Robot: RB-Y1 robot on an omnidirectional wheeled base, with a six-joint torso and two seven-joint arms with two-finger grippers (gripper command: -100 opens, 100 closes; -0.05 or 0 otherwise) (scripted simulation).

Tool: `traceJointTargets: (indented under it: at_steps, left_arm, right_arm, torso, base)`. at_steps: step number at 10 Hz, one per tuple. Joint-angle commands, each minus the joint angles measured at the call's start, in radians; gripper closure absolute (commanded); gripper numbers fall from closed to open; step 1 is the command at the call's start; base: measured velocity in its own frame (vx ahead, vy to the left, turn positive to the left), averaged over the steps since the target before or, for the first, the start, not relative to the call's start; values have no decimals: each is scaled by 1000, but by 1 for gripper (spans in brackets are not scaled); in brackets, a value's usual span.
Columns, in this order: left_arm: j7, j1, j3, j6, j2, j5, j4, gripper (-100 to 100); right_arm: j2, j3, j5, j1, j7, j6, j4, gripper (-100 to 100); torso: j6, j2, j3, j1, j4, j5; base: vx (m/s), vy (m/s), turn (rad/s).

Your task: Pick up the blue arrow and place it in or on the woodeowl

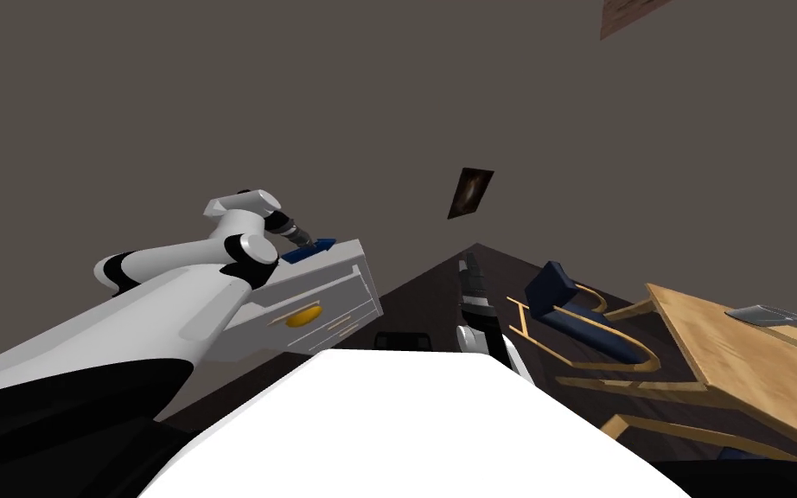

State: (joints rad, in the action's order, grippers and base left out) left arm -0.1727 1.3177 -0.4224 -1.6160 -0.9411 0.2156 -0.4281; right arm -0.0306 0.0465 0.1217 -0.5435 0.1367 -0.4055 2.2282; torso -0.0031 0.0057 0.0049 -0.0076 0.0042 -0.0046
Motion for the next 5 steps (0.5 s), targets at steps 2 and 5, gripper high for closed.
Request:
traceJointTargets:
  at_steps: [2, 5]
  left_arm:
    - [-5, -34, -14, 24, 6, 14, -68, 100]
    - [-4, -41, -18, 62, 3, 20, -85, 100]
  right_arm:
    - [0, 0, 0, 0, 0, 0, 0, 0]
    - [0, 0, 0, 0, 0, 0, 0, 0]
  torso:
    - [1, -1, -1, 1, 0, 0]
    - [0, 1, 1, -1, 1, -1]
  base:
    - [-15, -32, 69]
    - [-30, -59, 102]
